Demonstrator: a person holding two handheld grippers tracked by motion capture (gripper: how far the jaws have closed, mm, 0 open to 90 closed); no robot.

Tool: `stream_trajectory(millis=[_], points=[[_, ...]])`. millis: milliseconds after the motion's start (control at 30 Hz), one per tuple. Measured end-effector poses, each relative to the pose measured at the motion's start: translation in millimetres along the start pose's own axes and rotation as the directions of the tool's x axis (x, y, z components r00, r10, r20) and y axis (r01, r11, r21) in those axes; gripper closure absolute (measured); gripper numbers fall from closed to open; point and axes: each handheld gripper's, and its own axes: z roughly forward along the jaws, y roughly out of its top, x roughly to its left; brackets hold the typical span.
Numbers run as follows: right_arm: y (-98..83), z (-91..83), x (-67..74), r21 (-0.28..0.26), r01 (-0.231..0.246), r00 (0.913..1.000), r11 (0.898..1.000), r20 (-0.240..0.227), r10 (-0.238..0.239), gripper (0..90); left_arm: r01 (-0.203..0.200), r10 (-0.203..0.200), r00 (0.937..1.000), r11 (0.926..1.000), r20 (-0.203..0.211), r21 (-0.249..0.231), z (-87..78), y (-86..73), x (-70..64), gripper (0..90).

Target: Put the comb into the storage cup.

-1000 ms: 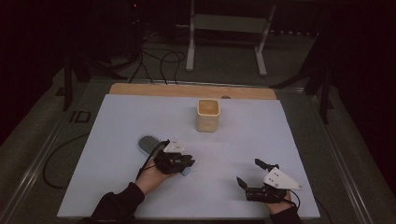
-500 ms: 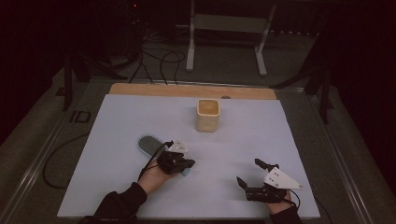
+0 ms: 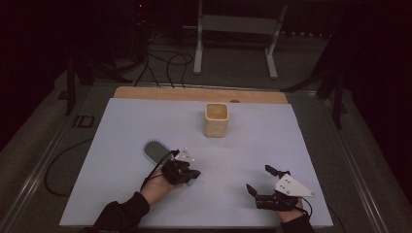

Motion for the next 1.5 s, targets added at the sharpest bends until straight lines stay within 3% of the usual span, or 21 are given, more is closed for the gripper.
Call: stream_trajectory(millis=[267,733,1500], points=[[-0.2,0.0,-0.1,0.002,0.001,1.0000,1.000,-0.001,-0.001,9.3,0.005,-0.005,1.0000,0.9997,-0.006,0.024,-6.9,-6.9,-2.7,90.0],[0.3,0.7,1.5,0.008,0.011,0.9999,1.000,-0.004,-0.011,9.3,0.022,-0.023,0.9997,0.9973,0.009,0.071,-30.7,-34.8,-5.6,90.0],[0.5,1.9,2.6,0.010,0.011,0.9999,1.000,-0.006,-0.011,9.3,0.035,-0.030,0.9988,0.9874,-0.038,0.155,-78.6,-80.4,-5.8,89.9]])
